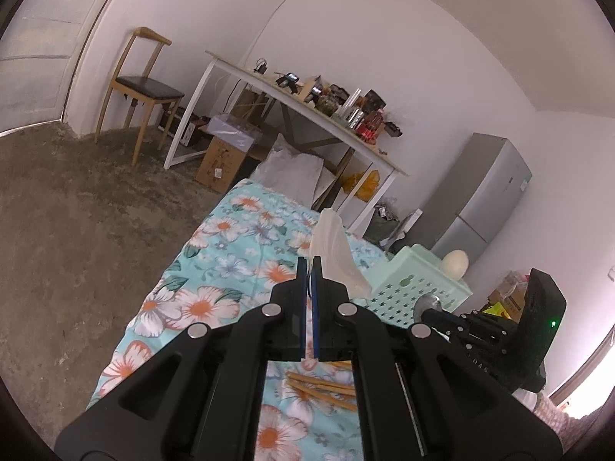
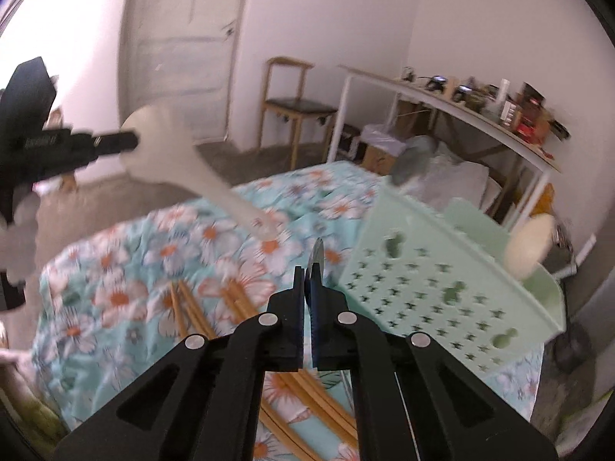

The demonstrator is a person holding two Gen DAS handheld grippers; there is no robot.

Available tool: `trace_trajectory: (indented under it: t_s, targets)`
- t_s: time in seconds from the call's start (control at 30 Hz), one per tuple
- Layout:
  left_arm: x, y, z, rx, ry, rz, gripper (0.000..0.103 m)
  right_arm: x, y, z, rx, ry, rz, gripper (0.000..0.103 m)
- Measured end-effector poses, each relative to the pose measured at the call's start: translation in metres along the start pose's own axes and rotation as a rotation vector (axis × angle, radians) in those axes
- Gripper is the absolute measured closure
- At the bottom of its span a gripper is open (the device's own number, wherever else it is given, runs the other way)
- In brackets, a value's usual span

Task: Organize utensils
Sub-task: 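Lower the white spoon into the mint-green holder and open the left tool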

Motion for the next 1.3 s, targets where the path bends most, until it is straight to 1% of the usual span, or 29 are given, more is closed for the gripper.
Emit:
trace_trajectory:
  t_s: [0.13,0.33,0.43,0.53,0.67,0.77,0.87,0.97,1.0,1.07,1.1,1.17,1.27,1.3]
  targets:
    - [-0.006,0.008,0.019,0.021,-0.029,0.021,0.102,-0.020,-0.004,0.019,0.089,-0.020,0.061,0.100]
    - [-0.008,0.021,0.052,0.068,-0.080,0.061,0.102,-0.043,-0.012,0.041,0.176,-0.047,0.128,0.100]
    - [-0.006,0.033,0.075,0.105,-0.107,0.085,0.102,-0.052,-0.017,0.050,0.208,-0.056,0.160,0.100]
    - [0.000,0.042,0.097,0.156,-0.109,0.098,0.102,-0.061,-0.021,0.057,0.235,-0.064,0.194,0.100]
    - [0.023,0.045,0.124,0.239,-0.071,0.070,0.102,-0.075,-0.027,0.068,0.272,-0.065,0.240,0.100]
    - [0.042,0.043,0.142,0.308,-0.022,0.043,0.102,-0.086,-0.029,0.077,0.295,-0.070,0.277,0.100]
    - [0.055,0.040,0.159,0.381,0.021,0.033,0.102,-0.097,-0.032,0.083,0.306,-0.069,0.316,0.100]
    - [0.072,0.034,0.176,0.464,0.093,0.009,0.102,-0.103,-0.034,0.090,0.321,-0.057,0.344,0.100]
    - [0.080,0.031,0.182,0.500,0.132,-0.004,0.102,-0.107,-0.035,0.092,0.326,-0.053,0.358,0.100]
    - [0.092,0.029,0.189,0.539,0.174,-0.023,0.102,-0.113,-0.035,0.097,0.330,-0.053,0.380,0.100]
    - [0.100,0.027,0.192,0.550,0.186,-0.039,0.102,-0.117,-0.035,0.098,0.332,-0.053,0.391,0.100]
    - [0.111,0.028,0.194,0.545,0.186,-0.059,0.102,-0.126,-0.035,0.104,0.341,-0.046,0.418,0.100]
    - [0.124,0.026,0.192,0.514,0.167,-0.090,0.101,-0.140,-0.032,0.112,0.352,-0.040,0.459,0.100]
    - [0.129,0.026,0.190,0.489,0.144,-0.106,0.101,-0.144,-0.031,0.116,0.356,-0.039,0.473,0.100]
Point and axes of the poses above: each gripper's, at about its wrist camera, not at the fingertips, and x roughly the way its jaws point, z to its right, y to its top, the point moved 1 cm from there along x, roughly the way its jaws point, and after that the axes turned 5 degrees about -x, right-handed, at the moved point
